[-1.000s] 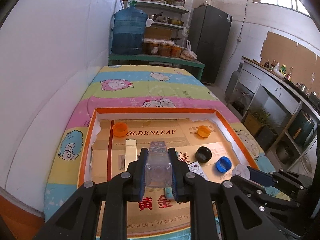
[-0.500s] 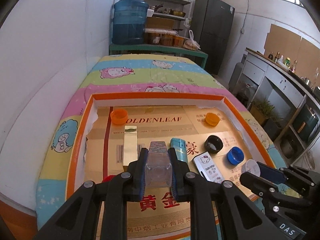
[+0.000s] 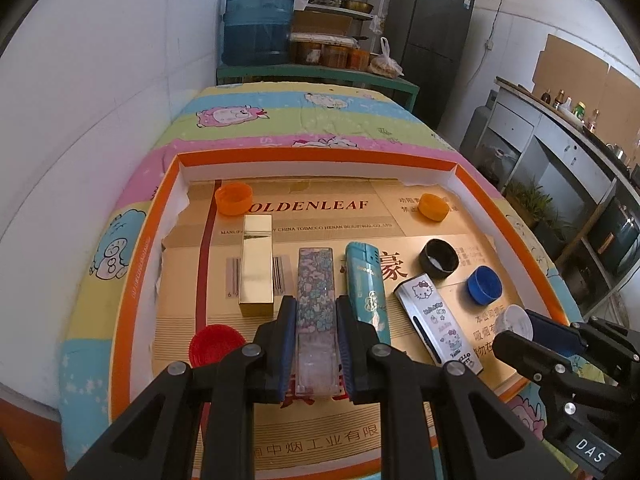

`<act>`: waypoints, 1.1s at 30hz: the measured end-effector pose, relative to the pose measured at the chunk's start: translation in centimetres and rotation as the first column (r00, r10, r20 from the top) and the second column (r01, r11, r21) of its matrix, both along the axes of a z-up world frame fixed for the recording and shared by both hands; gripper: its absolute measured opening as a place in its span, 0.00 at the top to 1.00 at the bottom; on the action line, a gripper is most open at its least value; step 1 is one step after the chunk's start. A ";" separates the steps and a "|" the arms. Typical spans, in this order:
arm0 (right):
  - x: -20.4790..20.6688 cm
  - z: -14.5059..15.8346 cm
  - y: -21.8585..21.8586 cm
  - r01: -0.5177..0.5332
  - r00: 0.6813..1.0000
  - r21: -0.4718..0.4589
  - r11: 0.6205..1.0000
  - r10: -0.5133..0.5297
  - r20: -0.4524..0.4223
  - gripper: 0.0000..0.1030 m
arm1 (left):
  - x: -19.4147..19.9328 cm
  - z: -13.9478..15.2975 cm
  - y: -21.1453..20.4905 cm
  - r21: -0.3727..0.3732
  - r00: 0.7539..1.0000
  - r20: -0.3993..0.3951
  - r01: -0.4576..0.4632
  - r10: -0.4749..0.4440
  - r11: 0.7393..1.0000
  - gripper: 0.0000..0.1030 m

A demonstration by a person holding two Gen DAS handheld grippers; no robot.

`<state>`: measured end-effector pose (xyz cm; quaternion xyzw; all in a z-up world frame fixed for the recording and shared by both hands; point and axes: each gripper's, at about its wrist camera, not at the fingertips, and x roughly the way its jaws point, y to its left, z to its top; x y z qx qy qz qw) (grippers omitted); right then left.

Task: Organize rigid objects
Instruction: 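Open the left tool on the clear tube while the right tool releases the white cap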

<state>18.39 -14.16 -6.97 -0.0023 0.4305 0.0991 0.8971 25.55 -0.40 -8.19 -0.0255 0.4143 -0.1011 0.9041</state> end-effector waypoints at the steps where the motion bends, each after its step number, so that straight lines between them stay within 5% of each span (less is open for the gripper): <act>1: 0.1 0.0 0.0 0.000 1.000 0.000 1.000 0.000 -0.002 0.70 | 0.0 0.0 0.0 0.000 1.000 0.000 0.000 0.000 1.000 0.80; 16: 0.6 -0.6 0.4 -0.001 1.000 -0.014 1.000 0.001 -0.026 0.70 | 0.2 -0.3 0.0 -0.005 1.000 -0.019 0.010 -0.010 1.000 0.79; 22: 0.7 -0.7 0.2 0.003 1.000 -0.008 1.000 -0.003 -0.025 0.70 | 0.1 -0.2 0.4 -0.024 1.000 -0.012 0.002 -0.002 1.000 0.53; 33: 0.4 -0.7 0.1 -0.001 1.000 -0.004 1.000 0.001 -0.022 0.68 | -0.9 0.6 0.6 -0.022 1.000 0.011 -0.001 0.001 1.000 0.51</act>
